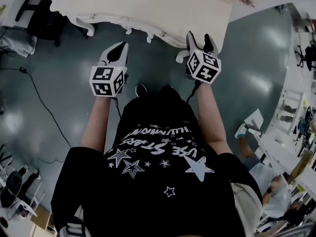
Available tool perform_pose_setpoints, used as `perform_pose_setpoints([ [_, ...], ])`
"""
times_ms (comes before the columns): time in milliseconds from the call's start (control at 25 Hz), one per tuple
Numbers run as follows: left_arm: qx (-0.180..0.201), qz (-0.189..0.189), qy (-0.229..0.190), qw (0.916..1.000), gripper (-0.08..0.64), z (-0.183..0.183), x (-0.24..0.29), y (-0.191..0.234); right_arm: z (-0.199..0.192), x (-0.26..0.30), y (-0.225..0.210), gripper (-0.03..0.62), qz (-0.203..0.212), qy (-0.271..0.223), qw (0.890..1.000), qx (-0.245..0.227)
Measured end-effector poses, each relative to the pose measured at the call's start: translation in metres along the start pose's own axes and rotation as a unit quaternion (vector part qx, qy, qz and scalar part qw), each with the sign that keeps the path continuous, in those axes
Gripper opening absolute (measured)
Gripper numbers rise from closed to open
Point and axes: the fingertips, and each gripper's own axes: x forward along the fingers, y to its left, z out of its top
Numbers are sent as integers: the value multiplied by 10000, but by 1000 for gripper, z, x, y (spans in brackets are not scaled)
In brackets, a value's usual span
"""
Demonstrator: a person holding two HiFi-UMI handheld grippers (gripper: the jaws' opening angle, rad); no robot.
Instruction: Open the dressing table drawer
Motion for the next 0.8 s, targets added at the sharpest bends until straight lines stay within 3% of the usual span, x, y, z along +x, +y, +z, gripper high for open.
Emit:
perform_pose_setpoints([
  [480, 177, -147, 36, 9997, 2, 35, 44, 32, 17, 48, -2, 301, -225, -54, 9995, 217],
  [800, 369, -277, 103, 9989, 2, 74, 99, 65, 47, 119, -8, 298, -328, -111, 9986, 389],
])
